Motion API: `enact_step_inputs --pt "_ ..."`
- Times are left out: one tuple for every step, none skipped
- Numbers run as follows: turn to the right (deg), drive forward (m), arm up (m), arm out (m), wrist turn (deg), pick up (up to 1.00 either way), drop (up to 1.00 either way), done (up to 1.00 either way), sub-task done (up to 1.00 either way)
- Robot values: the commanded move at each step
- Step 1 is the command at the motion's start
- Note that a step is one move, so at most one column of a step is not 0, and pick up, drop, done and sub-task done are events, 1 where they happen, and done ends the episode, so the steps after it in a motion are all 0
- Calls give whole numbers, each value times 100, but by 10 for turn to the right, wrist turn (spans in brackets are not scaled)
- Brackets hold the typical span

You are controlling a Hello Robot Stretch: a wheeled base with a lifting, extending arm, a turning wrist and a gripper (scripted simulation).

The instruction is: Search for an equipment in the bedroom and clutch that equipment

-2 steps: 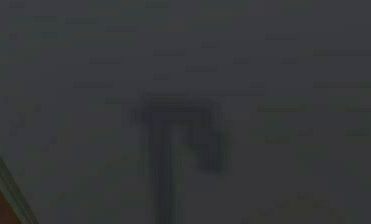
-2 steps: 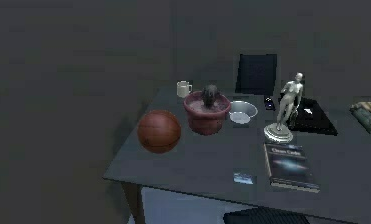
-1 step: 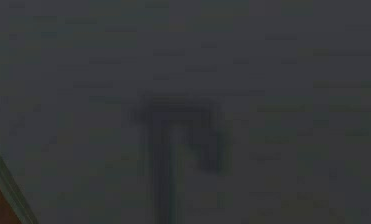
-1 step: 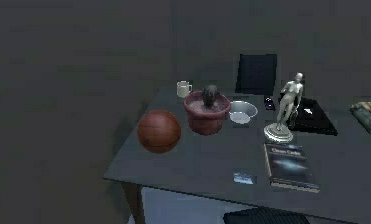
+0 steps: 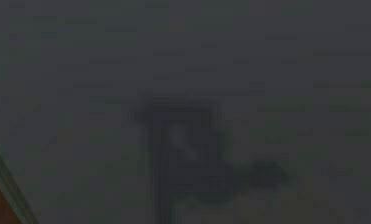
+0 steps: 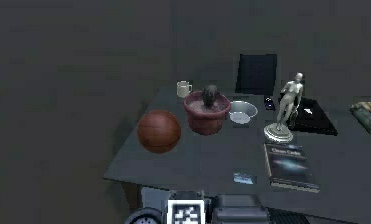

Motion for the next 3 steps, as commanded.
enact_step_inputs --pt "0 0 0 44 0 0 0 0 0" --pt "0 0 0 0 450 0 0 0 0" --pt "0 0 0 0 450 0 0 0 0"
